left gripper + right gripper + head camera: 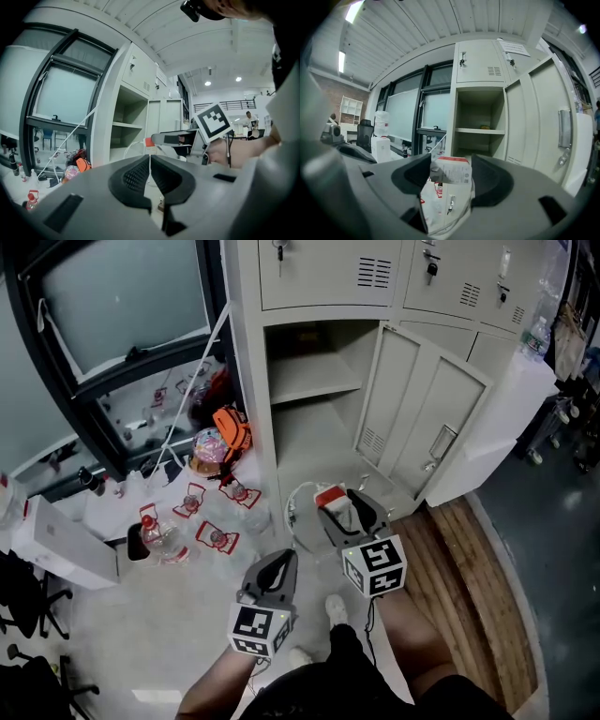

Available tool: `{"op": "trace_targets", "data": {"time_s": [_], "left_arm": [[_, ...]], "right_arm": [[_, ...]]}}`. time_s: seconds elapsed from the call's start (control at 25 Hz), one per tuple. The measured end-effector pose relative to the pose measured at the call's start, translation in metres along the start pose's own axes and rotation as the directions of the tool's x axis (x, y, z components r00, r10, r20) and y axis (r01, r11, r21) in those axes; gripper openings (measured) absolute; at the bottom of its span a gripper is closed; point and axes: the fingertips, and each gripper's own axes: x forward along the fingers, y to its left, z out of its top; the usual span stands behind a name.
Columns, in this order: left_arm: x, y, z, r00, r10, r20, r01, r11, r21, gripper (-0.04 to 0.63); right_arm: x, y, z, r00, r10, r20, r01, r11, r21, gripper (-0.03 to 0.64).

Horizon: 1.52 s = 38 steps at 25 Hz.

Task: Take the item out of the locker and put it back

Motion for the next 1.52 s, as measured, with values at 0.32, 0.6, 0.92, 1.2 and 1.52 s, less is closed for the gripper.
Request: {"op": "trace_targets", "data": {"time_s": [0.32, 0.6, 0.92, 1.2, 1.52], "left_arm": [[0.046, 0.014, 0.009, 0.999, 0.038, 0.002, -0.038, 0.999, 0.003, 0.012], [0.096, 0.031, 0.019, 0.996, 0.085, 0.005, -0.085, 0.996, -0.006, 0.012], [0.146, 0.058, 0.022, 0.991, 0.134, -0.002, -0.134, 0.991, -0.015, 0.012], [0.176, 0.079, 0.019, 0.984, 0.174, -0.021, -0.175, 0.984, -0.027, 0.012], [0.193, 0.098, 0.011, 0.975, 0.212, -0.063, -0.215, 0.976, -0.033, 0.012]], "right_arm": [[0.049, -0.039, 0.014, 0.999, 0.036, 0.021, -0.037, 0.999, 0.017, 0.267], [0.1, -0.075, 0.016, 0.996, 0.086, 0.018, -0.087, 0.996, 0.025, 0.267], [0.168, -0.105, 0.008, 0.992, 0.129, -0.007, -0.128, 0.991, 0.035, 0.267], [0.233, -0.119, -0.018, 0.983, 0.166, -0.073, -0.164, 0.986, 0.035, 0.265], [0.286, -0.132, -0.046, 0.973, 0.181, -0.143, -0.177, 0.983, 0.037, 0.267]]}}
